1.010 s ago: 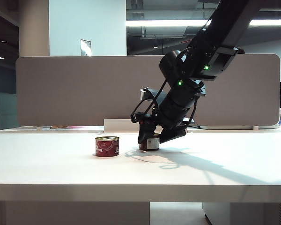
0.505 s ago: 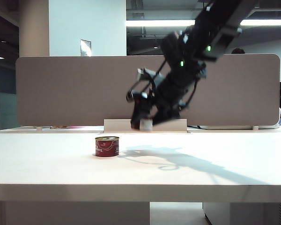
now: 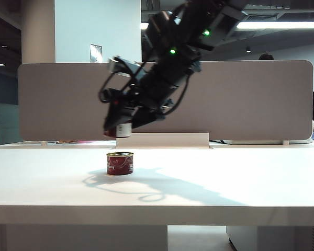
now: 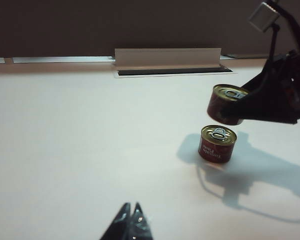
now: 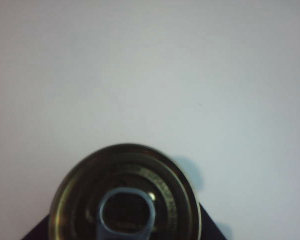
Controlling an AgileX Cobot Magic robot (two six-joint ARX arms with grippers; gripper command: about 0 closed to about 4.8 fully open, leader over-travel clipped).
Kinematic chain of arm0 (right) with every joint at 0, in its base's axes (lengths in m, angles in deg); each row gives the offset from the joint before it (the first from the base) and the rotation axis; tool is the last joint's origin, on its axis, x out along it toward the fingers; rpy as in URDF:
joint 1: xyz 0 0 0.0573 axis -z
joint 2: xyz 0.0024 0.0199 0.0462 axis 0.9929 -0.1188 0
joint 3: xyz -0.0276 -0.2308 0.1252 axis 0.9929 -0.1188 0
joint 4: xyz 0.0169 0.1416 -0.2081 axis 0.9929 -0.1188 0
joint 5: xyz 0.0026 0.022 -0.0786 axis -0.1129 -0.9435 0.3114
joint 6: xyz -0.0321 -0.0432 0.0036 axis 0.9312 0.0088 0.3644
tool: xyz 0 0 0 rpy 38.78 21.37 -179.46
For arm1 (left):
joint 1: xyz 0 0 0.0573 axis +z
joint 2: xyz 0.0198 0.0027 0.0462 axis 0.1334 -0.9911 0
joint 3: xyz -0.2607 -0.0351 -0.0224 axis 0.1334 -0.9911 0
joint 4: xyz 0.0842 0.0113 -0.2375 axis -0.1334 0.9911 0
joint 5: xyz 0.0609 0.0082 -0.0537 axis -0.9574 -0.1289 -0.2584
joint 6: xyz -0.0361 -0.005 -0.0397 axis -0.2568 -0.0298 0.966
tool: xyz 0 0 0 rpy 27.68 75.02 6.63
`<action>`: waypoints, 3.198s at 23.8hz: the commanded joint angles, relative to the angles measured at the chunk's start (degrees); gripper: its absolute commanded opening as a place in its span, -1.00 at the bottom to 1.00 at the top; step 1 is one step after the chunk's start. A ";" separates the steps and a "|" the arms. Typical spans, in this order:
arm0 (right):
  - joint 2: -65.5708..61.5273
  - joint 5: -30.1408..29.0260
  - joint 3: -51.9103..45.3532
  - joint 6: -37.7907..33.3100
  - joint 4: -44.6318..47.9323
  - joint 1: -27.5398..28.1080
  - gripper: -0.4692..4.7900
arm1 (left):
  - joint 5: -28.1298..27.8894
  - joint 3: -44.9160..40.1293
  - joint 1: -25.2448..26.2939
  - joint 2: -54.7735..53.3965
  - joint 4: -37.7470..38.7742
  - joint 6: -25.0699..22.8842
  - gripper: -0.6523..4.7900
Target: Stack a can of tomatoes on the right onto the can of tomatoes on the left.
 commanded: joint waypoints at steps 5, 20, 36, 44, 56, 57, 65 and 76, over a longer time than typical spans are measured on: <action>-0.79 3.34 0.31 0.79 3.87 -1.42 0.16 | 0.26 0.20 0.02 -0.07 -0.74 -0.02 -0.78; -2.93 4.48 0.31 -0.09 3.65 -1.09 0.17 | 0.26 0.17 0.02 -0.07 -0.74 0.00 -0.78; -3.93 4.42 0.31 -0.11 3.54 -1.09 0.48 | 0.24 0.17 0.02 -0.07 -0.74 -0.02 -0.78; -3.04 4.39 0.31 -0.09 3.39 -1.36 0.84 | 0.24 0.17 0.02 -0.07 -0.74 -0.02 -0.78; 9.46 17.92 0.31 0.37 -0.11 0.96 0.85 | 0.22 0.17 0.02 -0.07 -0.74 -0.04 -0.78; 10.67 20.20 0.31 0.37 -1.57 1.27 0.61 | 0.22 0.17 0.02 -0.07 -0.74 -0.04 -0.78; 17.81 21.75 0.20 -0.39 -14.38 10.23 -0.78 | 0.11 0.17 0.02 -0.07 -0.72 -0.04 -0.78; 36.61 19.15 -20.63 -3.08 -10.71 24.68 -0.79 | 0.13 0.17 0.02 -0.07 -0.68 -0.04 -0.78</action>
